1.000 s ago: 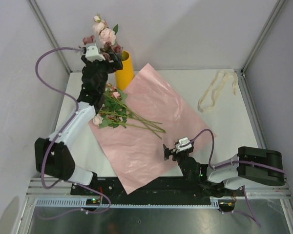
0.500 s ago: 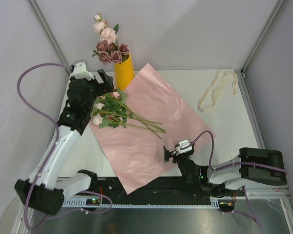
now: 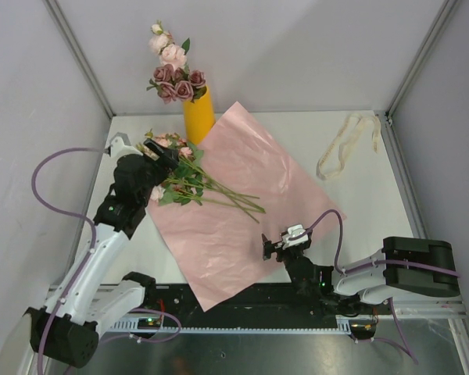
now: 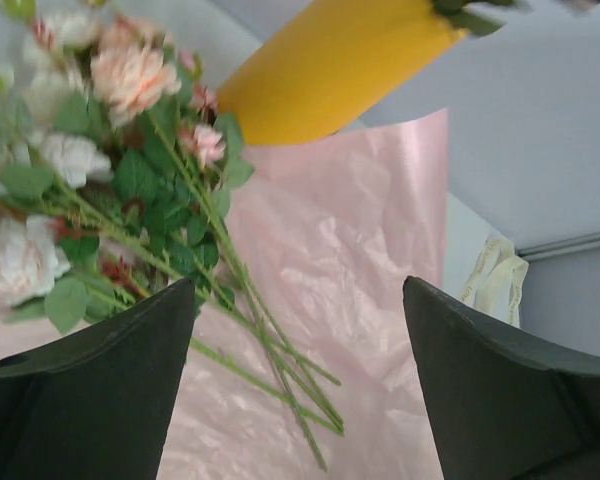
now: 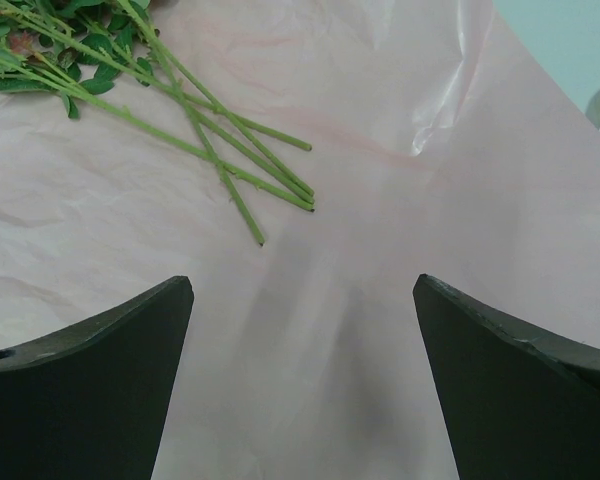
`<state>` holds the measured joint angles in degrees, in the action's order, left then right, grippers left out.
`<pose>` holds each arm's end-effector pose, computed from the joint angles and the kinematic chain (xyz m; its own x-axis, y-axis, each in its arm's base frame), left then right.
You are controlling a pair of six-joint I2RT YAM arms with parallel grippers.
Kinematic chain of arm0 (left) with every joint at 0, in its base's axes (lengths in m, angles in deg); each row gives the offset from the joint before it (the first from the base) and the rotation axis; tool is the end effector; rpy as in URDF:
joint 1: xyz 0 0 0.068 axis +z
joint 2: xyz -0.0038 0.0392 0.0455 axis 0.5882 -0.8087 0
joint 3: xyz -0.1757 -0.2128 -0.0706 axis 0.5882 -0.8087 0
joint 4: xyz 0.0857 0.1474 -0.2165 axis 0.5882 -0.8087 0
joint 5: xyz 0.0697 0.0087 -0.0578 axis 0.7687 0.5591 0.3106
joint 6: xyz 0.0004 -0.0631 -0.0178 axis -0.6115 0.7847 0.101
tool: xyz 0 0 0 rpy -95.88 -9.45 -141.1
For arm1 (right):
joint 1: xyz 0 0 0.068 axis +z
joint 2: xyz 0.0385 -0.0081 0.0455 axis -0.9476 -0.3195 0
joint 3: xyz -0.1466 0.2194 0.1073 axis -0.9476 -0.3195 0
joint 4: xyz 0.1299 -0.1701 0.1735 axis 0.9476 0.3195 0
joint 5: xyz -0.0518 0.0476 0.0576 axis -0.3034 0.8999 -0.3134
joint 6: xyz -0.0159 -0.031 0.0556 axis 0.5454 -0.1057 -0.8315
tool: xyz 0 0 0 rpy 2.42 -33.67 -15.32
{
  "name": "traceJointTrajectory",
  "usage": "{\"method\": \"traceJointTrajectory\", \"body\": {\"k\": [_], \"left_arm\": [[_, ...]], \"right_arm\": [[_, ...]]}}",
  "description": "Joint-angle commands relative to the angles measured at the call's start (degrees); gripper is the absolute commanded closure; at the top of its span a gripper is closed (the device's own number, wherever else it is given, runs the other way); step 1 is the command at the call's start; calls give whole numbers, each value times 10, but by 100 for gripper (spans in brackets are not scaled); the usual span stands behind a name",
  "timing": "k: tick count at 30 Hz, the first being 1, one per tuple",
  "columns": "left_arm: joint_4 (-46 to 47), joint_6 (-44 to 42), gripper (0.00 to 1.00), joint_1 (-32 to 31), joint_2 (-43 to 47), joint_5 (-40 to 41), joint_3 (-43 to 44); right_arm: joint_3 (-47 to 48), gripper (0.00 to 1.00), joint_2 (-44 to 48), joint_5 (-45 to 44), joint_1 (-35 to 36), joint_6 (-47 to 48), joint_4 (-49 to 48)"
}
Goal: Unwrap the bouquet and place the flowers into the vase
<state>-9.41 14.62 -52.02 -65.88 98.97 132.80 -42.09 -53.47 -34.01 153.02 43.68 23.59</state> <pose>0.2215 -0.0495 0.3564 -0.1928 -0.6209 -0.7598 -0.1432 0.7838 -0.6042 0.0751 0.1945 0.1451 -0.0742 -0.0495 -0.9960 -0.3164 0.9483 -0.0236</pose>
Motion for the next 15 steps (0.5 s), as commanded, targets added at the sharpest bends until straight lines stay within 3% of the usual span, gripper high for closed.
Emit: {"method": "traceJointTrajectory", "body": {"k": [1, 4, 10, 15], "left_arm": [[-7, 164, 15, 1, -25, 29, -26], [-8, 210, 28, 1, -63, 21, -37], [-10, 329, 40, -10, -148, 13, -60], [-11, 401, 44, -21, -199, 35, -73]], "right_arm": [[5, 1, 1, -32, 4, -6, -18], [5, 1, 3, -29, 4, -5, -23], [7, 1, -13, -26, 3, 2, -41], [8, 1, -44, -24, 4, 36, -92]]}}
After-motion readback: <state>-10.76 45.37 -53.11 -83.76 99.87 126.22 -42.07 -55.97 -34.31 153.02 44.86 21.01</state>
